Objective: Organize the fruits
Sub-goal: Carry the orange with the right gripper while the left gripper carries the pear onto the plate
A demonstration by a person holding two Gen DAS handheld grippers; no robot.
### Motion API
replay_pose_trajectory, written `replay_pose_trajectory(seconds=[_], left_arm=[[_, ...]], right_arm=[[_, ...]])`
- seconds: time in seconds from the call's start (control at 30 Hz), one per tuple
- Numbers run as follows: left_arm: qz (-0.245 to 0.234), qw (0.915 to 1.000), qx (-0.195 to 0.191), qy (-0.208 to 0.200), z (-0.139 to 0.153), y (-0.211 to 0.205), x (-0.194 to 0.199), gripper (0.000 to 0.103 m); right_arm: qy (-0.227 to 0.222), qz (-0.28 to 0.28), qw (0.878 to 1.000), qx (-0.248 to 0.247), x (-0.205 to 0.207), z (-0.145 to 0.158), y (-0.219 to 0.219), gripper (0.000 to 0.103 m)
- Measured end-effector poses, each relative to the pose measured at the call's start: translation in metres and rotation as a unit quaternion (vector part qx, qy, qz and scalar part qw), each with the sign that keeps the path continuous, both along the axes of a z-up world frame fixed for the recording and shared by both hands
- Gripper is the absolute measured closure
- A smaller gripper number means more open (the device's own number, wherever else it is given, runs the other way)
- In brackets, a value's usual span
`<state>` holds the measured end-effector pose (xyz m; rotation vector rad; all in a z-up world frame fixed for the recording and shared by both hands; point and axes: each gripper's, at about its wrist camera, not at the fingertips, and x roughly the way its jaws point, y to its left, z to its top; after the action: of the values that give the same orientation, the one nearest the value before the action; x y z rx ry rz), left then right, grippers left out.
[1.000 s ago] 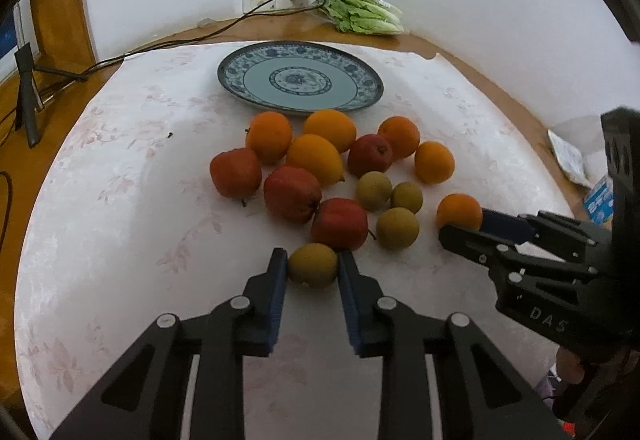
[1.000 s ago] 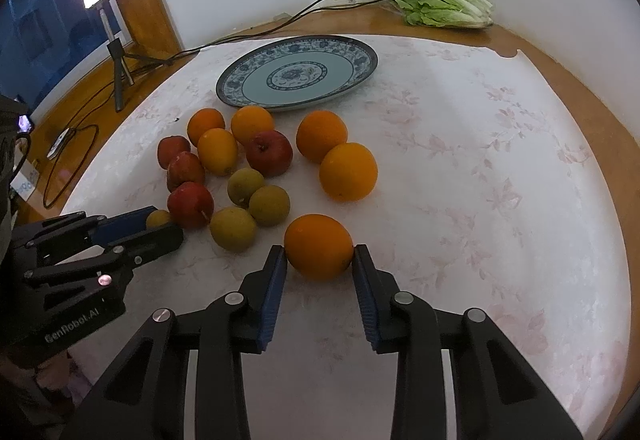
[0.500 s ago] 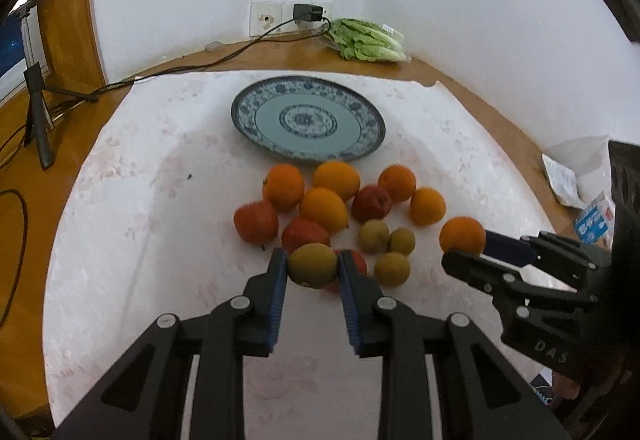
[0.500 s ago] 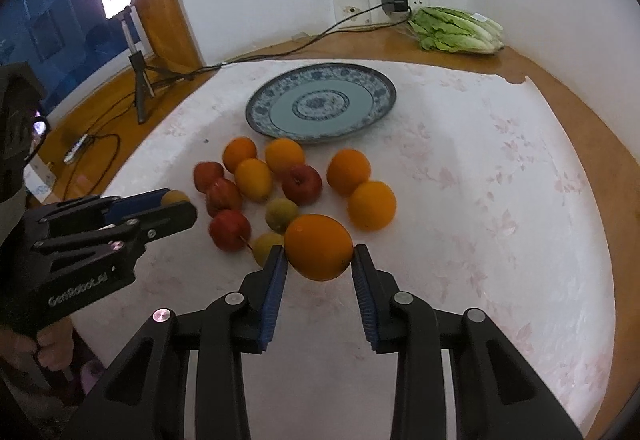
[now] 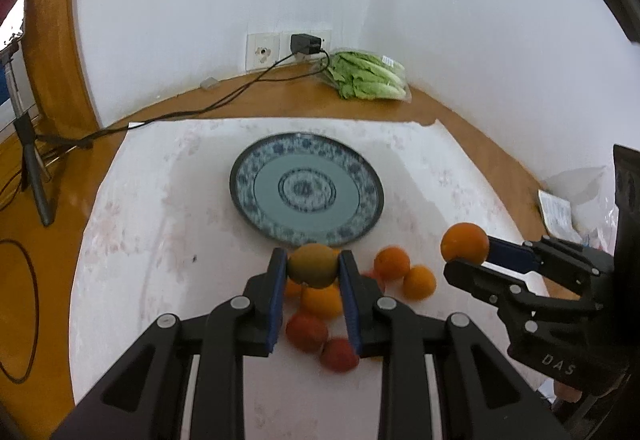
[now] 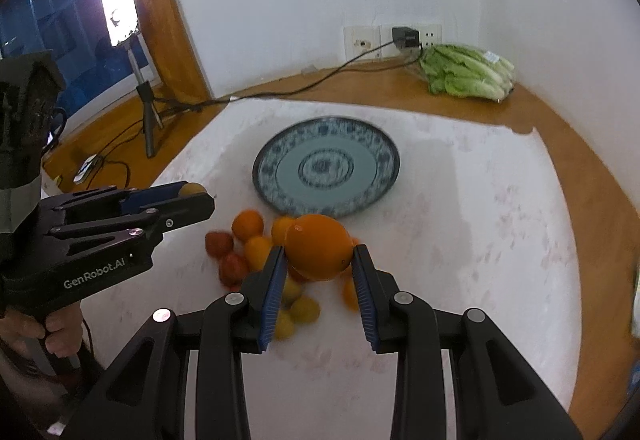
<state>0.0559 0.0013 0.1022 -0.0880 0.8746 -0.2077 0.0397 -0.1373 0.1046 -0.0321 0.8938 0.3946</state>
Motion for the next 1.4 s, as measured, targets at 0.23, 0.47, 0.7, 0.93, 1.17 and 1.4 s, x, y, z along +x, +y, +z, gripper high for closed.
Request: replay_pose_trajectory(seconds=[0.23, 0.47, 0.7, 0.93, 1.17, 1.4], left_arm=[[0.012, 0.9998, 0.005, -0.013, 0.006, 0.003, 0.033, 0.076], [0.02, 0.9998, 0.0, -0.006, -0.008, -0.001, 0.075, 0.076], [0.022, 0.9996, -0.007, 0.017, -0.035, -0.003, 0.106, 0.076], [0.029, 0.9989, 0.006, 0.037, -0.063, -0.006, 0.127, 0.076], [0.028, 0.9987, 0.016, 0.04, -0.076, -0.008, 0.139, 0.076], [0.029, 0.9983, 0.02, 0.046, -0.087, -0.009, 0.147, 0.076]], right_arm=[[-0.002, -0.01, 1.0, 0.004, 0.038, 0.006, -0.003, 0.068], [0.005, -0.019, 1.0, 0.015, 0.077, -0.006, -0.001, 0.068], [0.023, -0.018, 0.999, 0.014, 0.107, -0.032, 0.005, 0.068], [0.041, -0.014, 0.999, 0.012, 0.13, -0.056, 0.005, 0.068], [0.044, -0.016, 0.999, -0.003, 0.147, -0.072, 0.006, 0.068], [0.049, -0.012, 0.999, -0.008, 0.156, -0.082, 0.01, 0.068]])
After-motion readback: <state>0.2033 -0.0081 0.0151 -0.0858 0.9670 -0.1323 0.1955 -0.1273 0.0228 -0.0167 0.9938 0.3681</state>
